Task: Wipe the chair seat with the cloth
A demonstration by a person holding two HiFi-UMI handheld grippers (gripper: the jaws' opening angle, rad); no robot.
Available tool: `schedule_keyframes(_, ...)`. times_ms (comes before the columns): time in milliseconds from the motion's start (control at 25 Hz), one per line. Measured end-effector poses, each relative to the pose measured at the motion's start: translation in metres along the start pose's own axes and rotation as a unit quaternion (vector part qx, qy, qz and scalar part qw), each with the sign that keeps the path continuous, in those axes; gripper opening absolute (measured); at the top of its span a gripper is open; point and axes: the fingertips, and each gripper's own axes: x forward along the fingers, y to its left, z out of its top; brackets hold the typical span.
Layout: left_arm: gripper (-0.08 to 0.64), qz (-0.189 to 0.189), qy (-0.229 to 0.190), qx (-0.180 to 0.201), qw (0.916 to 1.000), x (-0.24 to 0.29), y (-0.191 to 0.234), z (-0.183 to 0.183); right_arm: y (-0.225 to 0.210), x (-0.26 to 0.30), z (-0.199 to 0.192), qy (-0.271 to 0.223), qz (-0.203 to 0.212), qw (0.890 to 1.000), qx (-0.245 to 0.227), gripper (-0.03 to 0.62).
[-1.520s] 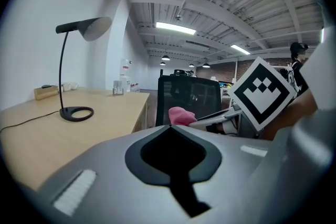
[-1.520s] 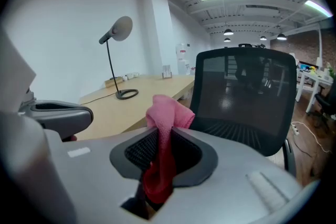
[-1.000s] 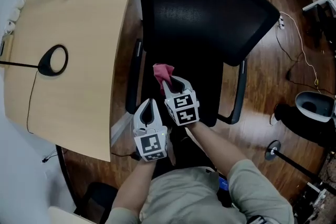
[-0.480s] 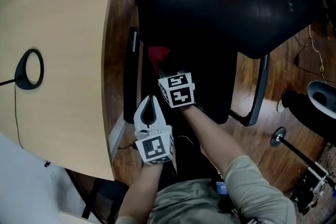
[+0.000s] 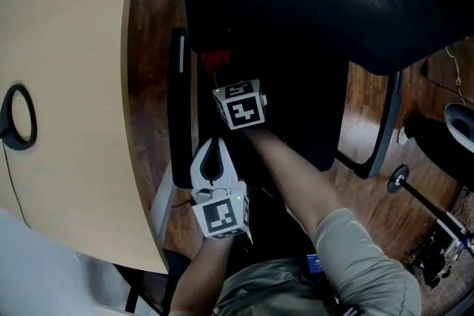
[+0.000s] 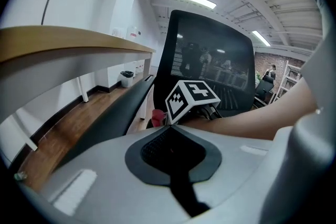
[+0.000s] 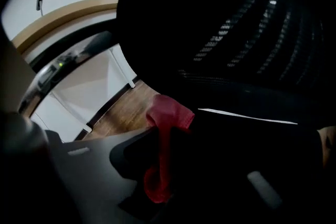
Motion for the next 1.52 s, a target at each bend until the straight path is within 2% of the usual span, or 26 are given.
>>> schedule_keyframes(280,0.005,-0.006,0.016,0.013,0.9998,0.016,-0.005,-0.007,-0.032,0.012,-0.001,0.007,-0.019,1.000,0.015,0.075)
schedule_keyframes(640,0.006,-0.060,0.041,0.038,0.9966,0.030,-0.063,-0.013,-0.149,-0.045,-0.023,0.006,-0.103,0.992,0.068,0.075)
schedule_keyframes(880,0.006,-0.090,0.044,0.047,0.9939,0.041,-0.106,-0.014,-0.236,-0.099,-0.049,0.000,-0.171,0.979,0.111,0.074)
schedule_keyframes(1240,0.006,-0.119,0.040,0.061,0.9902,0.050,-0.161,-0.016,-0.338,-0.173,-0.097,-0.007,-0.257,0.944,0.207,0.074)
schedule_keyframes(1320,0.005,-0.122,0.040,0.061,0.9899,0.050,-0.168,-0.018,-0.349,-0.181,-0.113,0.002,-0.269,0.938,0.219,0.074)
schedule_keyframes(1520,0.005,-0.122,0.049,0.067,0.9892,0.043,-0.170,-0.027,-0.350,-0.182,-0.129,0.012,-0.273,0.938,0.213,0.074)
